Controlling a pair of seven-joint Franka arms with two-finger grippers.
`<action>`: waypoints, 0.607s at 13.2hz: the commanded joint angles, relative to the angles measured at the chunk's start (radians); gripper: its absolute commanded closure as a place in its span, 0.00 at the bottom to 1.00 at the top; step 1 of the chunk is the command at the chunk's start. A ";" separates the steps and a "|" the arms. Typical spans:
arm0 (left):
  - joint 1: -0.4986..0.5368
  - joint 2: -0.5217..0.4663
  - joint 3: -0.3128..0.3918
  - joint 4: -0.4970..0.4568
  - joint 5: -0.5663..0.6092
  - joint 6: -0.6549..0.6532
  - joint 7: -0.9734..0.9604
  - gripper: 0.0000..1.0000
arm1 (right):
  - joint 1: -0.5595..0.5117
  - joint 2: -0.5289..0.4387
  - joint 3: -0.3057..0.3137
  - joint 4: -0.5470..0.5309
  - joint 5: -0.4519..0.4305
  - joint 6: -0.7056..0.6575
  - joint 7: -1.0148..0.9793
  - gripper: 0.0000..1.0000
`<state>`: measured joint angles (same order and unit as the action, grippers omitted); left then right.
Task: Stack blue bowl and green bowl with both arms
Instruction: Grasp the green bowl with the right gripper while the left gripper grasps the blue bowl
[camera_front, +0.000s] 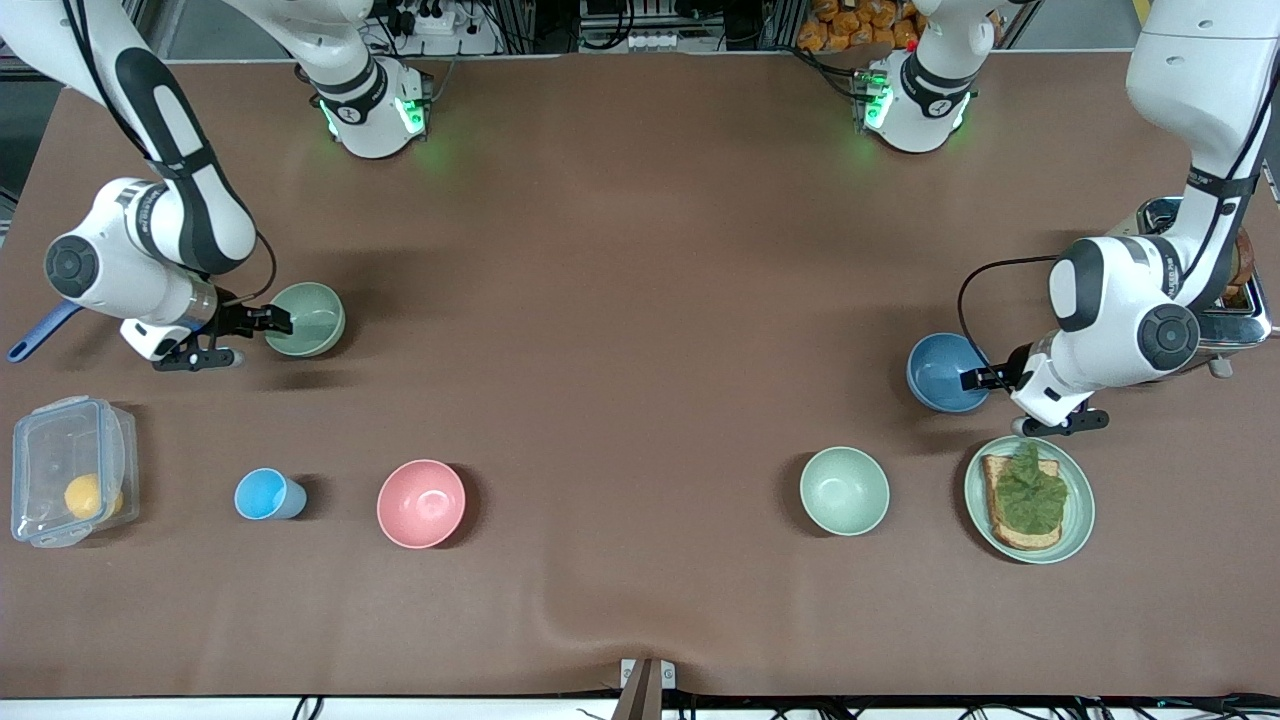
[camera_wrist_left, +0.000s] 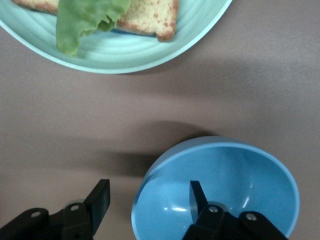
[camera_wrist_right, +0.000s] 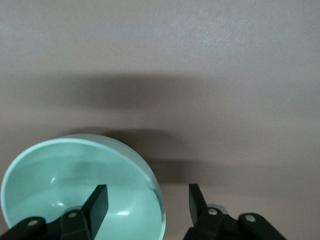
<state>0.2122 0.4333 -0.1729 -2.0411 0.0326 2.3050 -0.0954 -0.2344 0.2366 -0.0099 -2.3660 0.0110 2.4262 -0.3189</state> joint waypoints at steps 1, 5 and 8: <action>0.007 0.010 -0.007 -0.005 0.021 0.017 0.011 0.32 | -0.028 -0.013 0.014 -0.012 -0.017 0.007 -0.014 1.00; -0.004 0.012 -0.008 0.009 0.020 0.016 0.010 0.91 | -0.029 -0.008 0.016 -0.010 -0.014 0.001 -0.014 1.00; -0.004 0.013 -0.013 0.018 0.020 0.016 0.009 1.00 | -0.023 -0.010 0.018 0.001 -0.005 -0.036 0.004 1.00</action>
<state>0.2068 0.4464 -0.1810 -2.0353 0.0326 2.3149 -0.0952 -0.2410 0.2347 -0.0089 -2.3650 0.0118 2.4193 -0.3242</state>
